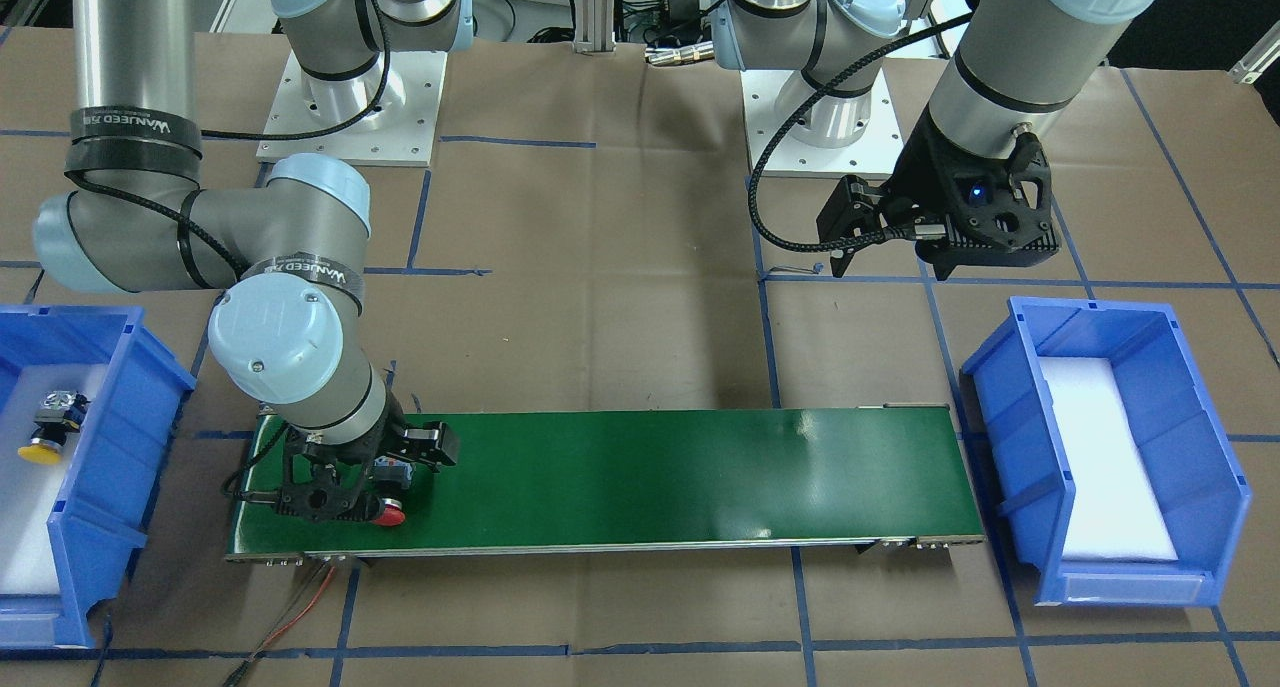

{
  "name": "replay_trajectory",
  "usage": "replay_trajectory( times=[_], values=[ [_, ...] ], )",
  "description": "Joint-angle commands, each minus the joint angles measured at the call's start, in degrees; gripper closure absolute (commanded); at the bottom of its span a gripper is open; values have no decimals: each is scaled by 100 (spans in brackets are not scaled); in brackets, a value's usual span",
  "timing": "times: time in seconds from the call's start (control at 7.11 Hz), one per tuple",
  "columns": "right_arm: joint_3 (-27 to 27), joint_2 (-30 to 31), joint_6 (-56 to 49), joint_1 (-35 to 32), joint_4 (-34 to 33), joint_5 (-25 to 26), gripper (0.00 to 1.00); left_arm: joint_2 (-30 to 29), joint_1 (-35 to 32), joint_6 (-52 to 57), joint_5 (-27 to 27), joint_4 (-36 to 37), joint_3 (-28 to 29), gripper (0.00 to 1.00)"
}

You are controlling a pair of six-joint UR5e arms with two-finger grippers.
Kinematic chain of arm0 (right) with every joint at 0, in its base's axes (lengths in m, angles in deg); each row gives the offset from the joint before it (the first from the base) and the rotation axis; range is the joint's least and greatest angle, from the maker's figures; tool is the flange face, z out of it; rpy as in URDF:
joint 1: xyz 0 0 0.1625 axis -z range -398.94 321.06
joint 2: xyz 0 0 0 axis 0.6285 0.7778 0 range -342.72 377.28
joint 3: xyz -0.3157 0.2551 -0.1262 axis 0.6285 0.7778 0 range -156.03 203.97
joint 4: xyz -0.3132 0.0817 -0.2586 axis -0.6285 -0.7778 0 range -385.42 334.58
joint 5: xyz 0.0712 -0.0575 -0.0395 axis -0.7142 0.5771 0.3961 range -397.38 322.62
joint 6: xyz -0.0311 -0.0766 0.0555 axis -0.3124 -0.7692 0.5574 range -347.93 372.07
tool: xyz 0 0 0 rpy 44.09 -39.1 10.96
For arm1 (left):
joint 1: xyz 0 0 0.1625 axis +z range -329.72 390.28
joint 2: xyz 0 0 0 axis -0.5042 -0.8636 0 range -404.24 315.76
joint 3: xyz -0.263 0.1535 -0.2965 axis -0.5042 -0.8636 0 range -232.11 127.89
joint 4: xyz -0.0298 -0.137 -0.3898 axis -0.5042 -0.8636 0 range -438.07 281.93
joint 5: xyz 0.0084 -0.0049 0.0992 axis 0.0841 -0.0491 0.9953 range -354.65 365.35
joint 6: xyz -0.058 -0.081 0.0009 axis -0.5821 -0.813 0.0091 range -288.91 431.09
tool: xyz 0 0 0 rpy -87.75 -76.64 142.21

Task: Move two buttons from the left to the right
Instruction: 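Carry the red button into the blue bin with the right gripper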

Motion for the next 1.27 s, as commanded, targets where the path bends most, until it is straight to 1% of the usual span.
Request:
replay_trajectory(
  times=[0.0, 0.14, 0.28, 0.42, 0.56, 0.7, 0.84, 0.98, 1.12],
  values=[
    [37, 0, -155, 90, -33, -31, 54, 0, 0, 0, -1, 0, 3, 0],
    [98, 44, -321, 194, -33, -31, 83, 0, 0, 0, -1, 0, 12, 0],
    [116, 88, -740, 326, -59, -31, 94, 0, 0, 0, -1, 0, 21, 0],
    [264, 140, -1040, 423, -181, 4, 95, 0, 0, 0, -1, 0, 21, 0],
    [466, 306, -1061, 555, -43, 39, 95, 0, 0, 0, -1, 0, 21, 0],
    [685, 673, -1139, 799, 350, 39, 95, 0, 0, 0, -10, 0, 29, 0],
    [836, 1008, -1801, 1437, 841, 5, 95, 0, 0, 0, -10, 0, 29, 0],
    [881, 1133, -2869, 2183, 898, -22, 95, 0, 0, 0, -10, 0, 29, 0],
    [872, 1099, -3733, 2913, 881, -39, 96, 0, 0, 0, -10, 0, 38, 0]
  ],
)
